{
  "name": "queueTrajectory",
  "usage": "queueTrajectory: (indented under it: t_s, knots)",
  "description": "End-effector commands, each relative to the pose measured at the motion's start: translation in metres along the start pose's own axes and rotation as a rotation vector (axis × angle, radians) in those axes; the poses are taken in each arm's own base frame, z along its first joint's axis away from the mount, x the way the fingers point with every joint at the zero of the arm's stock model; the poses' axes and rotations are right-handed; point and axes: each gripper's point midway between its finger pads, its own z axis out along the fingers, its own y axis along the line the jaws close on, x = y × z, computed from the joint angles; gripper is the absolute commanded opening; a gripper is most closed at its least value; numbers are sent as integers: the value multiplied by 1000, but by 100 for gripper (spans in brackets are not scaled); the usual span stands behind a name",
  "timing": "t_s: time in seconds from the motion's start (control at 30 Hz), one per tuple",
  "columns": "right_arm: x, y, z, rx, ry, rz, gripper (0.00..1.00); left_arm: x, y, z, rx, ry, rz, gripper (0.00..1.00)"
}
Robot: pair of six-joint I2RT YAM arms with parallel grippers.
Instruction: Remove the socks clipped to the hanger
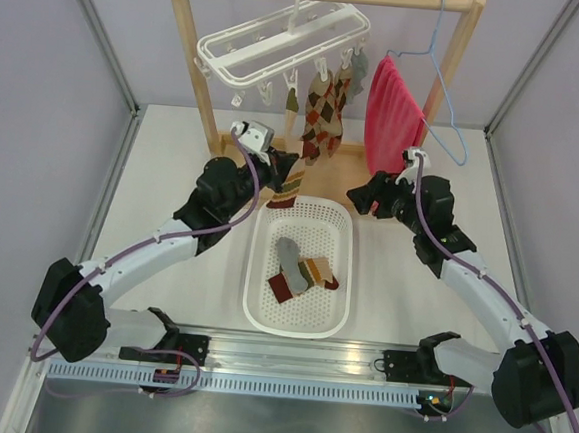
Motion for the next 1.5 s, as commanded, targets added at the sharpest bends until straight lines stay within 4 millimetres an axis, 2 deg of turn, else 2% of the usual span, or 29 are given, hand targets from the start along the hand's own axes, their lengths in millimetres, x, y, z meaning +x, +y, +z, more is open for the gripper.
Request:
queueTrajectory:
  t_s: [0.0, 0.03, 0.07, 0.13, 0.17, 0.2, 0.23, 0.27, 0.3, 0.33, 0.37, 0.4, 0.43, 0.5, 0.53, 0.57, 0.6, 0.63, 0.7, 0.73, 0.8, 0.83, 0.87, 0.93, 1.07, 1.2, 1.47]
  knots:
    - [-44, 24, -6, -59, -93, -26, 73, -28, -21, -8, 9, 2, 45, 2]
    - [-55, 30, -7, -68, -115, -27, 73, -23, -23, -12, 3, 38, 47, 2]
    - [-61, 33, -9, -71, -128, -27, 73, -32, -25, -14, -12, 34, 50, 2]
    - [-81, 42, -12, -73, -171, -37, 73, -27, -37, -19, -2, 89, 56, 2]
    - [-85, 47, -13, -73, -176, -41, 73, -36, -40, -19, -7, 84, 58, 2]
    - [-90, 51, -12, -74, -184, -47, 73, -38, -47, -20, 4, 92, 58, 2]
    - [-103, 55, -14, -56, -211, -52, 73, -33, -48, -23, 1, 123, 60, 2]
    - [-105, 63, -14, -57, -213, -73, 73, -40, -51, -23, 2, 119, 44, 2]
    - [-107, 67, -11, -50, -211, -84, 73, -40, -51, -24, 0, 131, 40, 2]
    - [-122, 71, -12, -21, -249, -95, 72, -43, -51, -25, -5, 132, 36, 2]
    - [-116, 78, -8, -16, -220, -116, 72, -43, -49, -28, -20, 155, 33, 2]
    - [-120, 81, -7, -2, -226, -128, 73, -44, -49, -28, -22, 163, 33, 2]
    - [-130, 89, -10, 8, -241, -141, 72, -47, -49, -29, -23, 164, 33, 2]
    - [-133, 95, -6, 57, -250, -177, 72, -49, -49, -32, -25, 187, 48, 2]
    - [-145, 103, -9, 60, -272, -183, 72, -50, -48, -33, -27, 196, 57, 2]
    - [-145, 105, -5, 81, -274, -191, 72, -55, -49, -33, -21, 191, 76, 2]
    - [-148, 107, -3, 87, -279, -203, 73, -52, -47, -35, -25, 210, 89, 2]
    - [-159, 114, -5, 88, -301, -206, 72, -53, -46, -36, -27, 211, 98, 2]
    - [-159, 116, 6, 110, -298, -218, 72, -49, -45, -38, -26, 227, 118, 2]
    - [-168, 123, 6, 106, -313, -220, 72, -48, -45, -39, -21, 232, 121, 2]
    - [-165, 128, 19, 121, -304, -234, 72, -44, -46, -41, -12, 239, 125, 2]
    - [-174, 135, 19, 119, -322, -246, 73, -43, -45, -42, -12, 242, 127, 2]
    - [-168, 140, 28, 124, -309, -259, 72, -41, -45, -42, -10, 245, 137, 2]
    - [-177, 148, 30, 135, -332, -267, 73, -37, -45, -44, 1, 251, 150, 2]
    - [-181, 163, 41, 122, -339, -270, 72, -34, -47, -47, 19, 250, 147, 2]
    - [-190, 172, 38, 115, -365, -277, 73, -35, -45, -46, 6, 247, 155, 2]
    - [-201, 175, 26, 126, -403, -286, 73, -34, -37, -44, -15, 251, 140, 2]
